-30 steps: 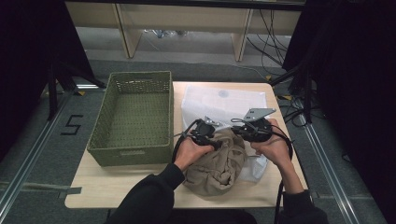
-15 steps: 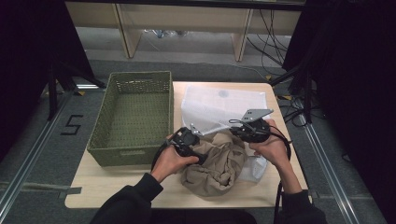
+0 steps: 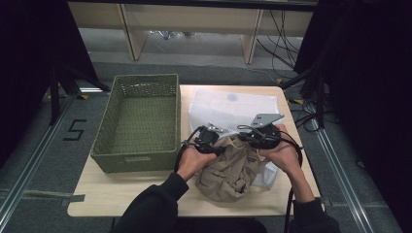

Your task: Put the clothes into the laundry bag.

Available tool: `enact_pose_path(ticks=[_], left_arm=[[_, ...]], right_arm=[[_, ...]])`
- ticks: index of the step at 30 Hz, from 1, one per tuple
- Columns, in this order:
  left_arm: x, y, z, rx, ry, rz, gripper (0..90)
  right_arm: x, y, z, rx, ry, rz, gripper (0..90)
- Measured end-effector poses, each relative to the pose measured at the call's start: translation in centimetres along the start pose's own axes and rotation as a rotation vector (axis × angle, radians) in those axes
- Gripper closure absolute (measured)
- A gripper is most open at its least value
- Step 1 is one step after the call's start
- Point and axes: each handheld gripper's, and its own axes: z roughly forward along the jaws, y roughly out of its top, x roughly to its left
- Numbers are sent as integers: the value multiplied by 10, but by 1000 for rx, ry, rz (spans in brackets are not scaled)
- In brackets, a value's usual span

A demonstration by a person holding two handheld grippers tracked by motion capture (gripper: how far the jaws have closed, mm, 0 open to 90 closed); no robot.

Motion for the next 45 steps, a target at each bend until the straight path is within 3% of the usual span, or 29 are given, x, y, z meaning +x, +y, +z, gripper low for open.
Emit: enact_pose_path(ticks=[1, 2, 4, 5, 6, 7, 8, 9, 11, 13, 15, 16, 17, 21, 22, 26, 28, 29, 30, 31, 34, 37, 39, 40, 41, 42, 44, 45], left_arm=[[3, -1, 9, -21, 36, -13, 781], [7, -3, 14, -10, 67, -9, 765], [14, -5, 19, -26, 42, -75, 664], [13, -5, 16, -19, 44, -78, 581], [6, -6, 4, -21, 49, -44, 522], [6, -6, 4, -21, 49, -44, 476], [4, -7, -5, 2, 47, -13, 476], [2, -8, -14, 12, 43, 6, 359], [-3, -12, -28, -3, 47, -2, 320], [-7, -18, -41, 18, 51, 29, 240], [-8, -27, -46, 36, 29, 51, 193], [-7, -32, -47, 45, 11, 56, 176], [-7, -35, -45, 45, 20, 49, 176], [-1, -45, -21, 68, 37, 83, 166], [2, -45, -14, 83, 49, 93, 208], [0, -41, 1, 60, 32, 130, 704], [-5, -35, -1, 35, 50, 147, 803], [-7, -31, -3, 11, 49, 139, 823], [-8, -27, -6, -6, 49, 122, 832], [-8, -21, -9, -15, 53, 130, 836], [-4, -10, -10, -43, 52, 81, 837], [8, -10, 6, 0, 104, 67, 823], [17, -15, 20, -6, 114, -21, 805], [19, -17, 21, -4, 101, -33, 788], [18, -18, 17, -8, 106, -29, 751], [16, -18, 13, 1, 105, -20, 655], [7, -20, -5, 2, 89, -13, 457], [7, -20, -5, 2, 89, -13, 414]], right_arm=[[0, 0, 1, 2, -3, -2, 900], [1, -1, 2, 5, -4, 0, 900], [1, -2, 3, 17, 6, 3, 900], [2, -3, 3, 23, 0, 29, 900], [-1, -3, 4, 12, 3, 0, 900], [-3, -4, 3, 7, -1, -3, 900], [-3, -4, 3, 7, -1, -3, 900], [-2, -5, 4, 4, -6, 22, 900], [-4, -5, 3, 7, -2, 2, 900], [-3, -5, 3, -5, -12, 7, 900], [-1, -4, 1, 17, 5, 25, 900], [-1, -4, 3, 4, -4, 5, 900], [-1, -4, 3, 4, -4, 5, 900], [1, -2, 5, 21, -3, 11, 900], [1, -2, 6, 22, 1, 8, 900], [3, -1, 8, 6, -1, -4, 900], [3, -2, 7, 11, 8, -11, 900], [2, -2, 6, 19, 15, -2, 900], [1, -1, 6, 11, 19, -22, 900], [3, -1, 4, 10, 10, -1, 900], [2, 1, 0, 3, 7, -8, 900], [4, 2, -2, 5, 7, -12, 900], [7, 1, 0, 5, -2, -14, 900], [6, 1, 1, 20, 15, -23, 900], [7, -1, 3, 13, 3, -26, 900], [7, -2, 4, 28, 20, -23, 900], [6, -5, 5, 26, 7, -15, 900], [6, -5, 5, 26, 7, -15, 900]])
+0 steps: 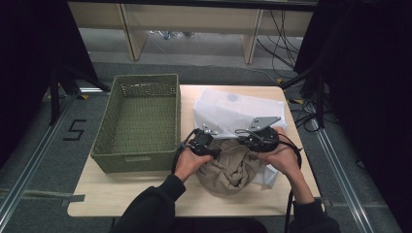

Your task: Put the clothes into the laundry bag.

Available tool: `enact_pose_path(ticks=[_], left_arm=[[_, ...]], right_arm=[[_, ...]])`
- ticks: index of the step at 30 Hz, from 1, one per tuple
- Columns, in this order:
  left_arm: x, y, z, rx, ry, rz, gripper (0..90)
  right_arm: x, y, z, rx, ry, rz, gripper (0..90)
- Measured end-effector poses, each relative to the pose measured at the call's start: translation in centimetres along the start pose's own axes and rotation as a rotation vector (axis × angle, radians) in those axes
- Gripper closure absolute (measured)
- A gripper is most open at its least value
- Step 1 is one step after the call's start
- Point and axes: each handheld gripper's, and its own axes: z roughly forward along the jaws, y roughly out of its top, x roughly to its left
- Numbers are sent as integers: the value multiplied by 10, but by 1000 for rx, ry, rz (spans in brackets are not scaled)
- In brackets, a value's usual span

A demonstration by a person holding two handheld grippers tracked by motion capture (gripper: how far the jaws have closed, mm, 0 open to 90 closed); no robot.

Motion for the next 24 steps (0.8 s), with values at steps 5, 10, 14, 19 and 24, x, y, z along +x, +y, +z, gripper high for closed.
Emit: enact_pose_path(ticks=[5, 10, 14, 19, 24], left_arm=[[-18, -14, -38, 5, -20, 80, 230], [-38, -43, -40, 50, -94, 165, 166], [-50, -53, -28, 61, -72, 241, 0], [-60, -47, -12, 40, -28, 359, 0], [-53, -36, 6, 31, -66, 357, 0]], right_arm=[[0, -1, -2, 15, 6, 15, 900], [0, 0, 0, 13, 6, -3, 900], [0, -1, 2, 7, 4, -1, 900], [1, -2, 4, 12, 12, 2, 900], [2, -2, 2, 10, 8, 12, 900]])
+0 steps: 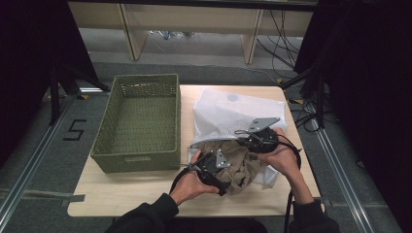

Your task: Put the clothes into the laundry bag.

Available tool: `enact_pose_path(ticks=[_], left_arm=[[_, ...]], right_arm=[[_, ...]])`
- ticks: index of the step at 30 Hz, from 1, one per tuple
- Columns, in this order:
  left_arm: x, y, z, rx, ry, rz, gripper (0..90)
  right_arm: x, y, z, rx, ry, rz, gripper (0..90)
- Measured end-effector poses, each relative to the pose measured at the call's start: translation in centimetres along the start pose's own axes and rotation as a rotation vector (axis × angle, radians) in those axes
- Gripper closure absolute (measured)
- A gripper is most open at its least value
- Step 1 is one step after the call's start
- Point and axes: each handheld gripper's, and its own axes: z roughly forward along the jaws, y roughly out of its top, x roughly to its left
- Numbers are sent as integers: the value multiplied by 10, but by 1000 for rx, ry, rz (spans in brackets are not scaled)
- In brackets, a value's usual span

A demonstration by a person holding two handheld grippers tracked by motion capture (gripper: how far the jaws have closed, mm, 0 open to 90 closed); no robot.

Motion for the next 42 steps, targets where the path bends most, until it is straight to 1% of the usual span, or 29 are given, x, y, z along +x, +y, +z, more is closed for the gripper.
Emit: enact_pose_path(ticks=[2, 4, 7, 9, 11, 13, 14, 15, 16, 17, 18, 19, 20, 22, 23, 25, 27, 28, 29, 31, 32, 33, 34, 35, 36, 37, 38, 39, 42], left_arm=[[6, 3, 0, -14, -21, -5, 0], [8, 6, -3, -38, -46, -1, 57], [10, 7, -2, 0, -77, 45, 57], [11, 4, 6, 11, -65, 30, 20], [13, -1, 14, 40, -60, 55, 6], [12, -5, 17, 48, -56, 97, 155], [12, -4, 15, 48, -70, 78, 272], [11, -3, 11, 34, -68, 62, 572], [12, -1, 8, 35, -46, 74, 572], [11, 2, 4, 15, -43, 64, 699], [11, 4, 0, 3, -24, 48, 755], [12, 6, -3, -1, -7, 47, 790], [13, 10, -7, -27, 6, 22, 801], [21, 18, -15, -59, 49, -9, 812], [26, 23, -19, -86, 72, -26, 814], [35, 33, -25, -140, 106, -66, 816], [44, 41, -25, -158, 109, -118, 813], [49, 41, -23, -140, 104, -120, 813], [51, 40, -13, -127, 108, -159, 798], [55, 34, 5, -85, 126, -178, 788], [55, 30, 14, -80, 127, -205, 779], [54, 26, 20, -80, 130, -214, 772], [54, 24, 22, -80, 135, -213, 763], [53, 23, 21, -83, 131, -213, 749], [53, 23, 19, -86, 124, -216, 657], [52, 23, 17, -101, 114, -250, 657], [51, 22, 12, -94, 106, -261, 506], [50, 22, 7, -92, 101, -274, 506], [43, 18, -13, -101, 117, -247, 353]], right_arm=[[-2, -1, -1, -2, 5, 0, 900], [-4, -2, -2, -11, 5, -6, 900], [-4, -2, -1, -11, 2, -2, 900], [-4, -2, -1, -8, 10, -10, 900], [-2, -1, -2, -1, 4, 4, 900], [-2, -1, -1, -6, 11, -7, 900], [-2, -1, -2, -9, 1, -4, 900], [-3, -1, -2, -8, 1, -5, 900], [-3, -1, -2, -8, 1, -5, 900], [-3, -1, -2, -8, 3, -4, 900], [-3, -1, -2, -9, 20, -5, 900], [-3, -1, -2, -9, 14, -1, 900], [-3, -1, -4, -8, -1, 8, 900], [-3, 0, -6, -21, 1, 2, 900], [-5, 2, -9, -25, 1, -27, 900], [-3, 3, -14, -21, 6, 6, 900], [-5, 4, -20, -40, -10, 10, 900], [-5, 4, -20, -40, -10, 10, 900], [-8, 2, -21, -35, 0, 15, 900], [-9, 1, -19, -32, 0, 14, 900], [-9, -1, -17, -24, -1, 19, 900], [-11, -3, -15, -25, -5, -11, 900], [-8, -5, -14, -9, -3, 26, 900], [-8, -6, -13, -7, -3, 23, 900], [-8, -8, -11, -9, -3, 32, 900], [-8, -8, -11, -9, -3, 32, 900], [-10, -9, -12, -12, 3, 31, 900], [-10, -9, -12, -12, 3, 31, 900], [-9, -9, -11, -10, 12, 32, 900]])
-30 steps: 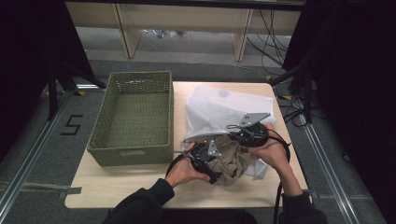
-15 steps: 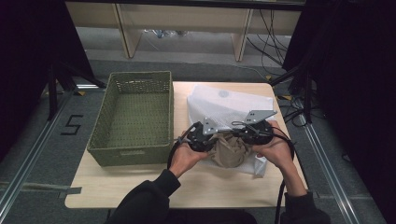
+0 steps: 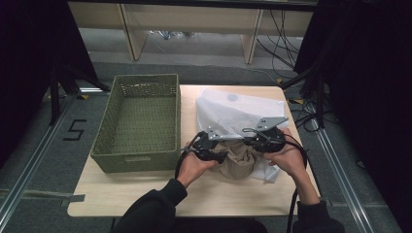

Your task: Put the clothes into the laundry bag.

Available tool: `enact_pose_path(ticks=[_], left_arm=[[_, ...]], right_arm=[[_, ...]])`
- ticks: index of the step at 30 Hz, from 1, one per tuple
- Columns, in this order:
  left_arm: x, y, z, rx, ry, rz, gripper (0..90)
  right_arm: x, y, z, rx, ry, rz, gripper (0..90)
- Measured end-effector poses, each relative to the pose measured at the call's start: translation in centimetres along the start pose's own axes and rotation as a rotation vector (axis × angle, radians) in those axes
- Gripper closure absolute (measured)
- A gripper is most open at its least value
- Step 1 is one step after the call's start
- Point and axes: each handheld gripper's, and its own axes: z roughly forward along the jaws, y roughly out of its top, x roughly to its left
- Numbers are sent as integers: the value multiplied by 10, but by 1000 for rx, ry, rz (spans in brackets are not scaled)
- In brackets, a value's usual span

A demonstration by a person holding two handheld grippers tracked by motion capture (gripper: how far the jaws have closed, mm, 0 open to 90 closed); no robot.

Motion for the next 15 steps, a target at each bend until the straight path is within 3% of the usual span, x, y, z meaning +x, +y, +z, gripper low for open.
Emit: enact_pose_path(ticks=[1, 2, 4, 5, 6, 9, 11, 12, 14, 15], left_arm=[[-1, -2, -7, 7, -3, 16, 311], [-4, -4, -12, -2, 5, 21, 287], [-9, -8, -23, -5, 28, 32, 238], [-13, -11, -29, -11, 24, 43, 228], [-15, -12, -34, 14, 7, 82, 232], [-32, -18, -39, 12, -20, 81, 224], [-47, -21, -32, 39, -101, 83, 223], [-52, -23, -28, 47, -121, 67, 223], [-63, -25, -13, 58, -133, 61, 218], [-66, -25, -7, 59, -138, 52, 210]], right_arm=[[1, 0, 0, 3, -18, 3, 900], [0, 0, 0, 15, 3, 1, 900], [1, 1, -1, 19, -1, 10, 900], [1, 1, -1, 16, 3, 2, 900], [1, 1, -1, 13, -7, 3, 900], [-1, 1, -1, 9, -3, -10, 900], [0, 1, 0, -3, -13, -4, 900], [0, 1, 1, 5, -8, 3, 900], [1, 1, -1, 20, -1, 13, 900], [1, 1, 1, 0, -8, 4, 900]])
